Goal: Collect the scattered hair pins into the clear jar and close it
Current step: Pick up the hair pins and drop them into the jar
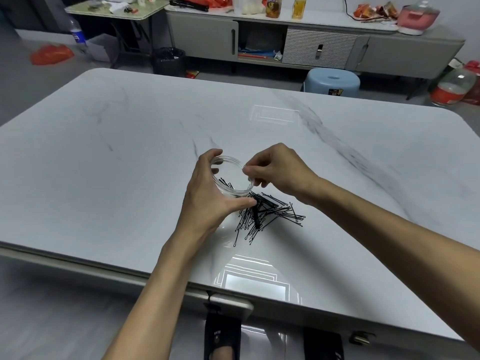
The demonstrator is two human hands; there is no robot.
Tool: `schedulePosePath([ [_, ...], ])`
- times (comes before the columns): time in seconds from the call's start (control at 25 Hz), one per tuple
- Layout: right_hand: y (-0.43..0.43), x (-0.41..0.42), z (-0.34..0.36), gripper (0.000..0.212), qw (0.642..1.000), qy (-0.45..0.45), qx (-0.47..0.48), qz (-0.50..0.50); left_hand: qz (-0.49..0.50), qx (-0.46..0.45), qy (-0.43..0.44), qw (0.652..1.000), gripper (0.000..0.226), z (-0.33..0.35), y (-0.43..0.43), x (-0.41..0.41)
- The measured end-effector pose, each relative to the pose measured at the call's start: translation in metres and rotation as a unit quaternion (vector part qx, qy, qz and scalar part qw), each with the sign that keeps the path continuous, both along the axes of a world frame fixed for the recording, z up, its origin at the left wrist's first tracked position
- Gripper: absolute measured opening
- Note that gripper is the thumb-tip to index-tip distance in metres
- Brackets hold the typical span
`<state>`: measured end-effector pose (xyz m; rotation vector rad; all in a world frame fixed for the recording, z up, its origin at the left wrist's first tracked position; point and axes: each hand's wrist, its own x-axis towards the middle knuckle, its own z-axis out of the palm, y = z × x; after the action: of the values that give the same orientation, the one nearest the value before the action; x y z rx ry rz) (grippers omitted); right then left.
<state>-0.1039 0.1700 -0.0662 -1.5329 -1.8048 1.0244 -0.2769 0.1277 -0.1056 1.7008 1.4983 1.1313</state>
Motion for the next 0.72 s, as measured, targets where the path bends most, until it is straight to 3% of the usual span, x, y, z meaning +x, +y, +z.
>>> schedulePosePath([
  [0.08,0.002,0.009,-0.004,0.012,1.000,0.021,-0.005,-0.018,0.023,0.006,0.000,1.000,0.103,0.001,0.002,0.001],
  [0.16,0.003,0.021,-0.015,0.009,0.994,-0.095,0.021,-0.040,0.047,0.013,0.003,0.999,0.099,0.001,0.002,0.003],
  [0.28,-0.008,0.035,-0.039,0.005,0.958,-0.283,0.005,-0.048,0.051,0.009,-0.005,0.999,0.097,0.000,0.003,0.004],
  [0.4,-0.014,0.034,-0.051,0.008,0.934,-0.356,0.025,-0.035,0.045,0.004,-0.003,0.999,0.098,-0.002,0.004,0.003],
  [0.56,-0.014,0.027,-0.056,0.012,0.867,-0.487,0.093,0.045,0.045,0.006,0.005,0.999,0.097,-0.002,0.004,0.005],
  [0.72,-0.018,0.027,-0.059,0.021,0.817,-0.551,0.144,0.087,0.041,0.010,0.010,0.999,0.097,-0.002,0.004,0.005],
])
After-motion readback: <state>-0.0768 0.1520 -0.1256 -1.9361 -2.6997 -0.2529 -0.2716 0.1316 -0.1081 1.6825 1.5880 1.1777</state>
